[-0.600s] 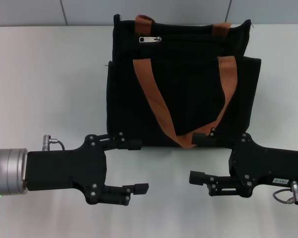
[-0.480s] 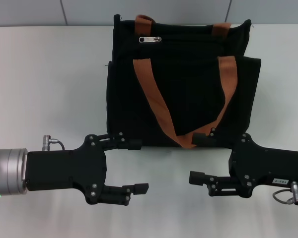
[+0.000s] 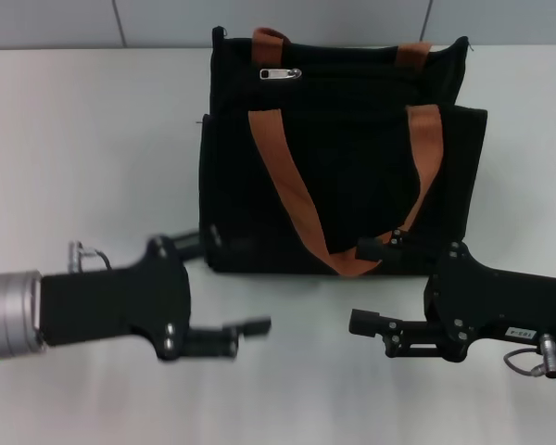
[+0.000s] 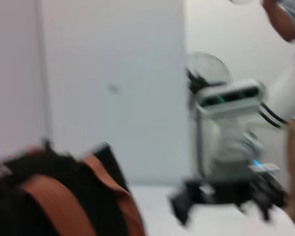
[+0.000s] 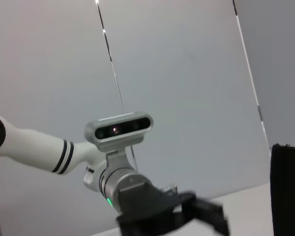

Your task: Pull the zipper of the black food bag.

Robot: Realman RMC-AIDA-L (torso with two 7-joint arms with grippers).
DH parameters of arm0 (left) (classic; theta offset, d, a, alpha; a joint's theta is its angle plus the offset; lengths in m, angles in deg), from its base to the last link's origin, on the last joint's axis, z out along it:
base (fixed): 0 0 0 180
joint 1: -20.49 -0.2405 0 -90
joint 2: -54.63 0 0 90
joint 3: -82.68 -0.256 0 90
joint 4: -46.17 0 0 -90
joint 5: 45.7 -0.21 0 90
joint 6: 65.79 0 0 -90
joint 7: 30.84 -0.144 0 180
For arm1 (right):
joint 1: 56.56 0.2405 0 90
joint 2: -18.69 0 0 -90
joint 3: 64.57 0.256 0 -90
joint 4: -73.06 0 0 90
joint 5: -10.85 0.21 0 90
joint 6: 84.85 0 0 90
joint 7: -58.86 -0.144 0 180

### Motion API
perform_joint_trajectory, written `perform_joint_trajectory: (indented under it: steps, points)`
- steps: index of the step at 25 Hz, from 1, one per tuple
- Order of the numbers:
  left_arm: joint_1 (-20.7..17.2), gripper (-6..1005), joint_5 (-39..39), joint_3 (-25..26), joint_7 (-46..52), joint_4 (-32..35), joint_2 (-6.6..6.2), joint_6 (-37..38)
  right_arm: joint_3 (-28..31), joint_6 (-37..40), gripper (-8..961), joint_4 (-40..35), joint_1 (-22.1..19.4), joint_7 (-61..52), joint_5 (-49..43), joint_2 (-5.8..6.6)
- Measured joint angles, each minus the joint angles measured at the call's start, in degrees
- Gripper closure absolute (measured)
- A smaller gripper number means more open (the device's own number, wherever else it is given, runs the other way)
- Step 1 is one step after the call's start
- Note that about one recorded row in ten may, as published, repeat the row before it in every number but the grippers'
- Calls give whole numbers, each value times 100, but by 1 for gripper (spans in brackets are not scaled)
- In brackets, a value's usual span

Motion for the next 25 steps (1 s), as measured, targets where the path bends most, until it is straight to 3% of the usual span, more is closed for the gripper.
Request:
perform_joint_trajectory:
  steps: [2,5,10,18,20,25]
  points:
    - [-11,161,282,175,-148,-171,8,-34,-9,-25,114,94,7,148,1,0]
    - [15,161,1191,820,-232,-831,-6,-475,-11,-42,113,292,16,450,1,0]
    - [113,162,1930,1029,-222,-1129,16,-947,25,-58,113,391,22,476,1,0]
    - [599,163,2059,961,-167,-1168,9,-1735,40,-75,114,614,21,613,0,-1]
    - [783,163,1890,716,-156,-1138,-4,-2036,33,-75,114,654,-7,638,0,-1]
    - [816,163,1828,245,-291,-1021,-7,-2096,39,-65,113,704,-58,640,-2,-1]
